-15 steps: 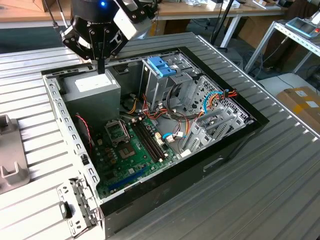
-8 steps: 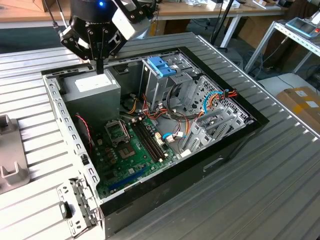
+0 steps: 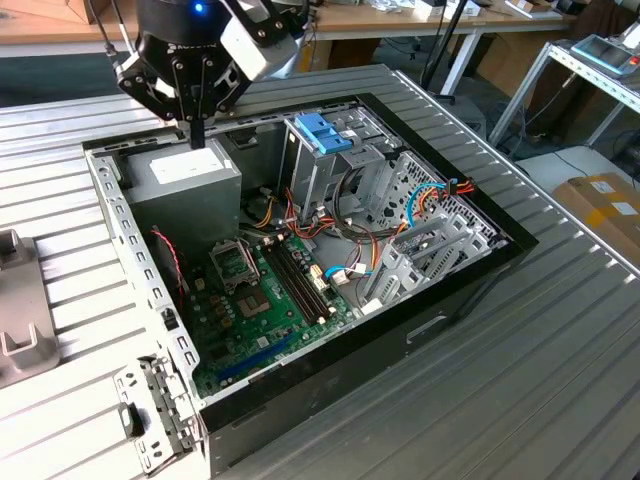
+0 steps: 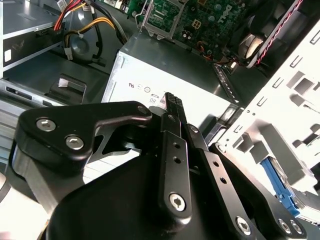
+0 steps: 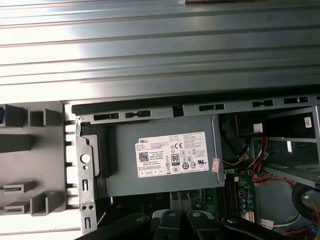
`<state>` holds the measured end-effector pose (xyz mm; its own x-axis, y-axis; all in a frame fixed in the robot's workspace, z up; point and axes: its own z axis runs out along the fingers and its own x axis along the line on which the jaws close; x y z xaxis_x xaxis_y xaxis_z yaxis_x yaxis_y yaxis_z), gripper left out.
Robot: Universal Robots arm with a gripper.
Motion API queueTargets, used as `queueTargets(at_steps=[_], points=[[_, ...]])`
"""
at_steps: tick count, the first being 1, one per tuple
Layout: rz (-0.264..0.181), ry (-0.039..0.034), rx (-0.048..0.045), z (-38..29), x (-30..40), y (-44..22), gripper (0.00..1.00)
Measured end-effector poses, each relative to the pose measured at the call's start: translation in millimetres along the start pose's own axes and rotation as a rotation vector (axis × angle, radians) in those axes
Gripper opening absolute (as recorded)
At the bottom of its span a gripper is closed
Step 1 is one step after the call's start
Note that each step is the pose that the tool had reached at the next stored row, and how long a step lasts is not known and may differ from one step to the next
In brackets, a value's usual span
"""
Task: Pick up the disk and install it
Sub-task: 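Reach for the disk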
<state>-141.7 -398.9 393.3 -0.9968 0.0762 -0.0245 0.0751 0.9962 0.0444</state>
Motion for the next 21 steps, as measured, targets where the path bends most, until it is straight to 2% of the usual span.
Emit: queueTargets(at_steps=[21], points=[[0.0,0.0,0.0,-0.2,6.2,-0.5,0.1]])
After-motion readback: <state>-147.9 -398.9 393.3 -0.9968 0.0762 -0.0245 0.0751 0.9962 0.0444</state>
